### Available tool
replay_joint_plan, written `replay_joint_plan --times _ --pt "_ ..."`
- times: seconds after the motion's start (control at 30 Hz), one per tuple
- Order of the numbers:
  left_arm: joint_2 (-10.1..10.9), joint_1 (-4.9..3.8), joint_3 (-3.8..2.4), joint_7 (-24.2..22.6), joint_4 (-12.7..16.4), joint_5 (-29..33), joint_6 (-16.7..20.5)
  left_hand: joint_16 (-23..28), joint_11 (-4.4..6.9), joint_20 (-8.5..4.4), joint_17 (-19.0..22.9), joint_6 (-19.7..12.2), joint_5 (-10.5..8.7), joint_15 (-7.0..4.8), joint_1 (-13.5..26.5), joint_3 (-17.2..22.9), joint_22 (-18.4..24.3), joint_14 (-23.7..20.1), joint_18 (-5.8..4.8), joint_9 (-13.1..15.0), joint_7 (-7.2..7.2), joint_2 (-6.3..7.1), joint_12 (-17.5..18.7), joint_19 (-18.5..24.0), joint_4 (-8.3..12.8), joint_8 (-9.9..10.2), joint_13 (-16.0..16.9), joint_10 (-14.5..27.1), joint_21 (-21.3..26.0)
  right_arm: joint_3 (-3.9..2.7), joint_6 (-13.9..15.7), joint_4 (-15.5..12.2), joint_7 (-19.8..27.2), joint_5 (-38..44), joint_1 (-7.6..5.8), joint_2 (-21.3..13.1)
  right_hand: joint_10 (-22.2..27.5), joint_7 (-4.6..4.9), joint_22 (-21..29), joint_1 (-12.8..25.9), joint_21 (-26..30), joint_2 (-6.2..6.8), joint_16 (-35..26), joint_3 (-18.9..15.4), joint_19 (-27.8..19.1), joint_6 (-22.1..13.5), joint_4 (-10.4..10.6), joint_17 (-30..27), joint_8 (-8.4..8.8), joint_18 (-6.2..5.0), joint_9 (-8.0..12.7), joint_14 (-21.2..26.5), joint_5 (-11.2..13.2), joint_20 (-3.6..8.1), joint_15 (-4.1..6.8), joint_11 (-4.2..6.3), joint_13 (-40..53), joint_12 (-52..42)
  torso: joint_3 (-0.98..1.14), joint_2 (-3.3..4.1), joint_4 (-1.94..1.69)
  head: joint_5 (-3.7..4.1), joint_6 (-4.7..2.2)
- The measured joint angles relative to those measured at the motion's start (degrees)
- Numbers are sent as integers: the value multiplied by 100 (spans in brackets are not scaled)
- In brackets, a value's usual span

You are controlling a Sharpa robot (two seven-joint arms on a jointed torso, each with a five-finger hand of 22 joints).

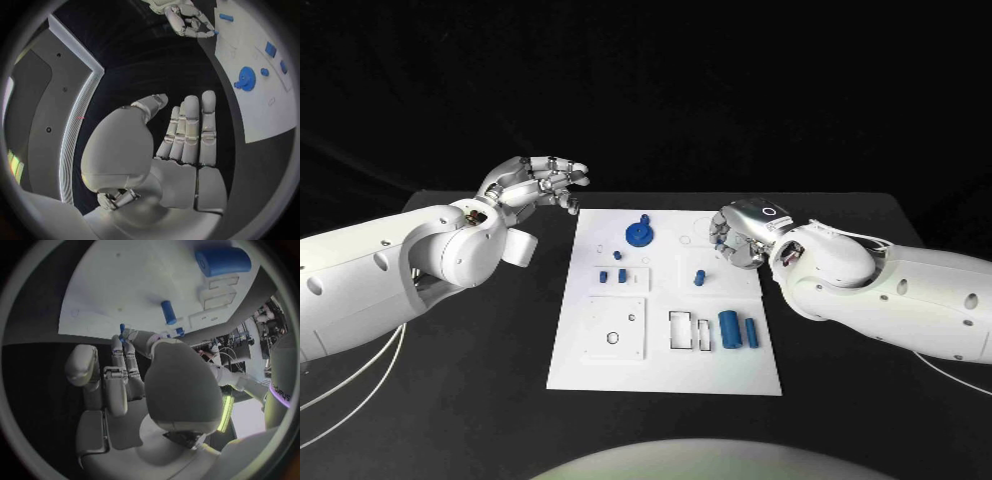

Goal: Assemble the parts on the task board

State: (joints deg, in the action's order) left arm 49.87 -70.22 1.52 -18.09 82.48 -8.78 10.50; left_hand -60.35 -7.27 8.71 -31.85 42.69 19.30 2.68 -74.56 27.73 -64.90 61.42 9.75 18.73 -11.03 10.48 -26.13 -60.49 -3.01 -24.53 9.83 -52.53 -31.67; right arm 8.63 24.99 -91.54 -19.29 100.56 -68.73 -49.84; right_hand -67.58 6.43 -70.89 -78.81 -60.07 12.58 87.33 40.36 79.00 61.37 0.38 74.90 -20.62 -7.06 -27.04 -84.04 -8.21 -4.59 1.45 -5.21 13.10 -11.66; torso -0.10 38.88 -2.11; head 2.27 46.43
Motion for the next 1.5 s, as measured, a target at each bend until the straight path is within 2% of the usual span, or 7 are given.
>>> replay_joint_plan --times 0.33,0.5,0.67,0.83,1.0,1.27,1.5 --pt "-6 5 3 3 -12 0 -4 0 0 0 6 0 23 0 0 0 7 0 0 0 0 0 0 0 0 0 0 0 0 -42 214 -617 -12 -80 -52 -157 0 -1 1 0 1 1 22 14 0 -1 -14 0 0 0 -8 0 5 0 0 0 0 30 8 5 4 -69 -22" --pt "-26 12 5 3 -15 0 -5 0 0 0 6 0 23 0 0 0 7 0 0 0 0 0 0 0 0 0 0 0 0 -46 273 -894 4 -167 -47 40 0 -1 7 1 3 1 22 14 -21 -2 -14 0 1 0 -13 0 11 21 0 0 0 39 9 9 4 -133 -14" --pt "-64 19 8 3 -16 1 -8 0 0 0 6 -19 23 0 0 0 7 0 -1 0 20 0 0 0 0 0 1 0 0 -37 292 -1017 40 -252 43 370 1 -1 23 1 4 1 22 14 -21 -2 -14 0 1 0 -12 0 15 21 0 1 0 20 7 9 1 -215 -4" --pt "-98 23 11 3 -8 1 -10 0 0 0 5 -19 22 0 0 0 7 0 -1 1 20 0 0 0 0 0 1 0 0 -14 287 -1013 112 -300 166 624 1 -1 39 1 29 2 22 30 -21 -2 -31 0 1 0 -20 0 26 21 -1 1 0 20 -3 9 -3 -289 6" --pt "-136 24 11 3 9 1 -12 0 0 0 5 -19 22 0 0 0 7 0 -1 1 20 0 0 0 0 0 1 0 0 11 272 -908 209 -329 358 842 1 -1 39 1 29 2 22 45 -21 -2 -45 4 1 0 -22 0 37 20 -1 1 0 20 -10 14 -4 -381 23" --pt "-176 25 12 4 23 1 -14 0 0 0 13 -19 22 0 0 1 15 0 0 1 19 0 0 0 0 0 -4 0 0 32 237 -780 309 -350 585 1048 1 -1 39 2 28 2 22 44 -21 -3 -46 4 1 0 -27 0 28 20 -1 1 0 26 -6 18 -6 -520 75" --pt "-206 25 12 10 23 1 -18 0 0 0 13 -19 46 0 0 0 17 0 -1 1 19 0 0 0 -1 0 -4 -1 8 42 210 -578 357 -361 713 1154 1 -1 39 46 28 0 22 44 -21 -3 -46 4 2 1 -33 0 21 20 -1 1 0 30 1 17 -3 -603 125"
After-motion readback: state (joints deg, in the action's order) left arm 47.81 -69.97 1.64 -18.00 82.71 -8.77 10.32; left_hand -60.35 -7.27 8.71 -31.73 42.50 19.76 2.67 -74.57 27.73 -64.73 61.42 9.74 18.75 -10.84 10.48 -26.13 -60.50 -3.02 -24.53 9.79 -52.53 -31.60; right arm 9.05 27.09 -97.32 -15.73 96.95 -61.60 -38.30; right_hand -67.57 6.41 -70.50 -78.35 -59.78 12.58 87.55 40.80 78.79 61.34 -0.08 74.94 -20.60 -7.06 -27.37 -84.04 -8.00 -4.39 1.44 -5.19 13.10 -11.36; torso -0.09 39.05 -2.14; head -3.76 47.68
